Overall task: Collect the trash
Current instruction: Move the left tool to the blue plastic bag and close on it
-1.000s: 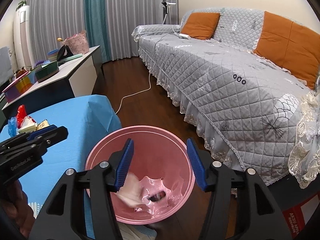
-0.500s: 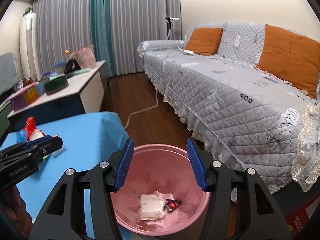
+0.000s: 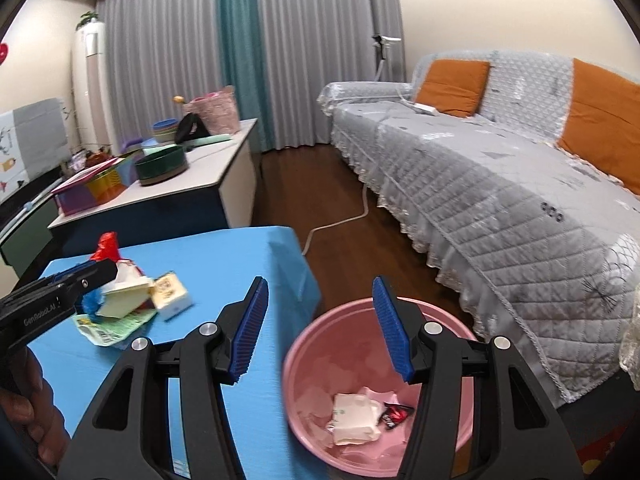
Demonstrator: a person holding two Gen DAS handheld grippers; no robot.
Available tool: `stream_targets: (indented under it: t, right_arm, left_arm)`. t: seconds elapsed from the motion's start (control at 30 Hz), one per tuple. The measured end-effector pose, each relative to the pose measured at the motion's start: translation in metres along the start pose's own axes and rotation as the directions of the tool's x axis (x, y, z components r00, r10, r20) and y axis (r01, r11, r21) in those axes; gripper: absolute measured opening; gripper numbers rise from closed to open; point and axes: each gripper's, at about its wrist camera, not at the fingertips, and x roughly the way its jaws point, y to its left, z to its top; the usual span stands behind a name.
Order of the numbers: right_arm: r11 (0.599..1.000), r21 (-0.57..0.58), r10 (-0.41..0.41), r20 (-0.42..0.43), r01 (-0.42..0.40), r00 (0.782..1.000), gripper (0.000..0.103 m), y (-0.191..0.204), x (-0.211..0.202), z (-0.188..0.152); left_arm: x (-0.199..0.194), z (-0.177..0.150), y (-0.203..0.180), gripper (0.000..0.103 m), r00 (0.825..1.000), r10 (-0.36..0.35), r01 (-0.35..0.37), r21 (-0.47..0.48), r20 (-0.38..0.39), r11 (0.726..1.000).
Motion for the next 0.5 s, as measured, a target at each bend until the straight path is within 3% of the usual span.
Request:
stream_targets:
  t: [0.27,0.5]
  right_arm:
    - [0.994,-0.057,0.087,-0.026,-0.088,0.996,0.055,0.049,0.019,0.002]
    - [0.984,-0.087,0.147,-0.071,-0.153,0.987,0.055,0.088,0.047,0.000]
  left_arm:
    - [-0.015,0.009,0.055,0.034,0.994,0.099,-0.095,-0.082,0.036,0.992]
    - [-0.016,0.007,0.100,0.034,0.986,0.166,-0.161,-0.155,0.023,0.975]
